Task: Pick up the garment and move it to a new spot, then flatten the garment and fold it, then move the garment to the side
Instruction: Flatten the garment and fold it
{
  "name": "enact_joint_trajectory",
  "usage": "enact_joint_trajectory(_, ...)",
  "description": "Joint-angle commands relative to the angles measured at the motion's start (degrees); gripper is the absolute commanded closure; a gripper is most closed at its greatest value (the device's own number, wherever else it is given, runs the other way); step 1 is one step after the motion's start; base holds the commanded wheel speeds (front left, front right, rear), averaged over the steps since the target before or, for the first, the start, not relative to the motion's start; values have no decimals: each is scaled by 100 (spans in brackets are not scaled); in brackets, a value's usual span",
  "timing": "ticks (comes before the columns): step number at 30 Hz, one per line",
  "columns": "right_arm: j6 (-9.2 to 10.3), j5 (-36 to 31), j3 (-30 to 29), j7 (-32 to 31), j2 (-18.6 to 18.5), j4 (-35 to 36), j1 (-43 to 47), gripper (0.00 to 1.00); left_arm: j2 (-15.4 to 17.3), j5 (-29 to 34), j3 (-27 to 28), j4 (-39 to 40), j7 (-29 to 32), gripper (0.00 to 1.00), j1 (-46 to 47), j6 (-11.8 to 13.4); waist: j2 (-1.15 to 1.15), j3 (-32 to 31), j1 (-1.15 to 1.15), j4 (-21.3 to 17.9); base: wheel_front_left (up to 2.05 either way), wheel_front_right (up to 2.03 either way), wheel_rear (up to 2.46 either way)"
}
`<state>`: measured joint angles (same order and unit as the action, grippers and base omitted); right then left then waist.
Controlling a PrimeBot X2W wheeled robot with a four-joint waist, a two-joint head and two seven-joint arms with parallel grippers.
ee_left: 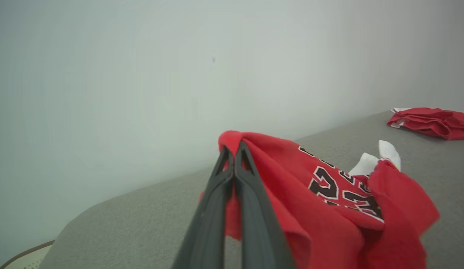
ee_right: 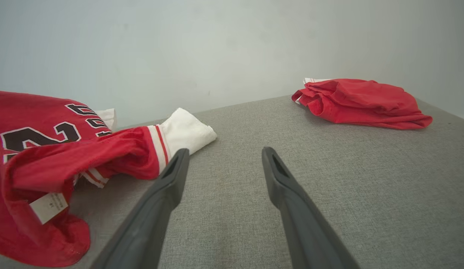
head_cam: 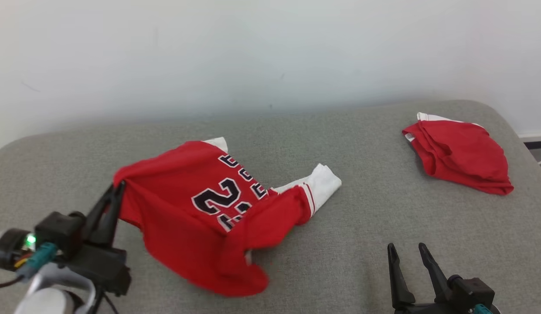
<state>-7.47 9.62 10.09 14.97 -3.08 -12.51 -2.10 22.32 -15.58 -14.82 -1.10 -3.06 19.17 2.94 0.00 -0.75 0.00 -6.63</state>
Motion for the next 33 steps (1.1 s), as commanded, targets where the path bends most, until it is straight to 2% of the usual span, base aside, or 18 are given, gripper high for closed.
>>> enact_joint_trajectory(1, -5, 30, -15, 31, 9, -3, 42, 0, 139, -34, 88, 223, 129, 100, -80, 28, 0, -34, 0, 49, 0, 0, 0)
enact_joint_trajectory(6, -5, 50, 28, 30, 14, -33, -30, 0, 524, -51, 268, 647, 521, 100, -186, 28, 0, -7, 0, -45, 0, 0, 0)
enact_joint_trajectory(13, -5, 52, 57, 30, 3, -87, -61, 0, 819, -5, 332, 256, 558, 100, -200, -59, 0, 12, 0, -251, 0, 0, 0)
enact_joint_trajectory(20, -5, -7, 24, 31, -41, -63, -75, 0, 1159, 69, 470, -105, 491, 100, 300, -182, 0, 32, 0, -378, 0, 0, 0)
enact_joint_trajectory(26, -5, 25, 91, 31, -50, -82, -108, 0, 1331, 90, 450, -598, 410, 100, 606, -345, 0, 66, 0, -486, 0, 0, 0)
enact_joint_trajectory(33, -5, 0, 47, 31, -89, -85, -168, 0, 1209, 107, 306, -1307, 34, 100, 1071, -520, 0, 105, 0, -512, 0, 0, 0)
